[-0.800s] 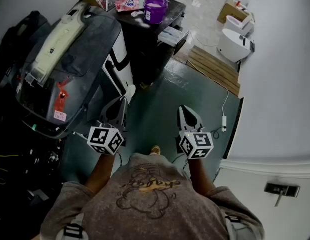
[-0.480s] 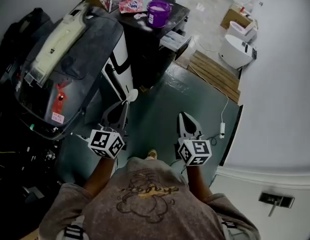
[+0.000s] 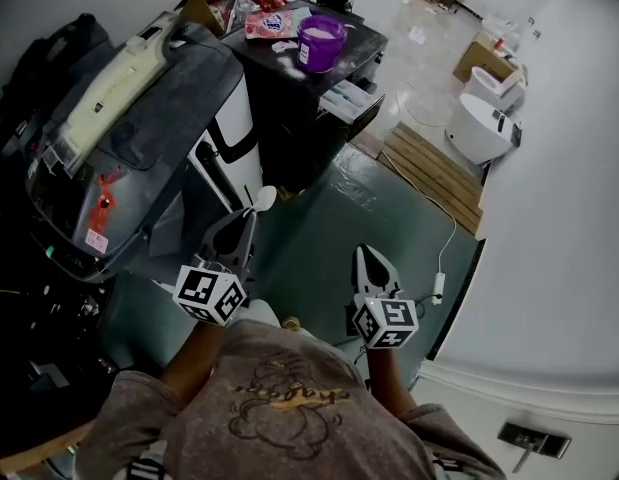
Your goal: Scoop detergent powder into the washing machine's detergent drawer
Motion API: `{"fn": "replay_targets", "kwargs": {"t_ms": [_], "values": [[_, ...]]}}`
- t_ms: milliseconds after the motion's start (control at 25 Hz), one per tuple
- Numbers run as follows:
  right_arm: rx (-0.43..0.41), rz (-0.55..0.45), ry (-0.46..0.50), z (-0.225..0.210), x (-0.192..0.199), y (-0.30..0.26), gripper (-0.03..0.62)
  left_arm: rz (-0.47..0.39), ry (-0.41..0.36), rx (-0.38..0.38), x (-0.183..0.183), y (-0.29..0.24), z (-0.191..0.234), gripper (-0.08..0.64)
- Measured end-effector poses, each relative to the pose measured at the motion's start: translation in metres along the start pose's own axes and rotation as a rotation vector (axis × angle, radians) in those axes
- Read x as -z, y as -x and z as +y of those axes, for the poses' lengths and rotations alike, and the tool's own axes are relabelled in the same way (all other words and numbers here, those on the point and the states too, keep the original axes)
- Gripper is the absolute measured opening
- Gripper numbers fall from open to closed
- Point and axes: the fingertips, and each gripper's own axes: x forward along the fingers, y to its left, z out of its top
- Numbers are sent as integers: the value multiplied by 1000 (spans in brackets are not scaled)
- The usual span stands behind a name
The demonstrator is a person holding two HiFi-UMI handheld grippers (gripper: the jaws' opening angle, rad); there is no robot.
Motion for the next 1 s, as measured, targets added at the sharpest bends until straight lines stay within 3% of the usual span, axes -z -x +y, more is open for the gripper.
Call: {"fn": "replay_targets", "kwargs": {"t_ms": [480, 1000], "values": [[7, 0, 4, -34, -13, -32, 0, -17, 4, 13, -1, -56, 6, 23], [64, -2, -22, -88, -35, -107, 0, -5, 30, 68, 6, -170, 31, 23]]}}
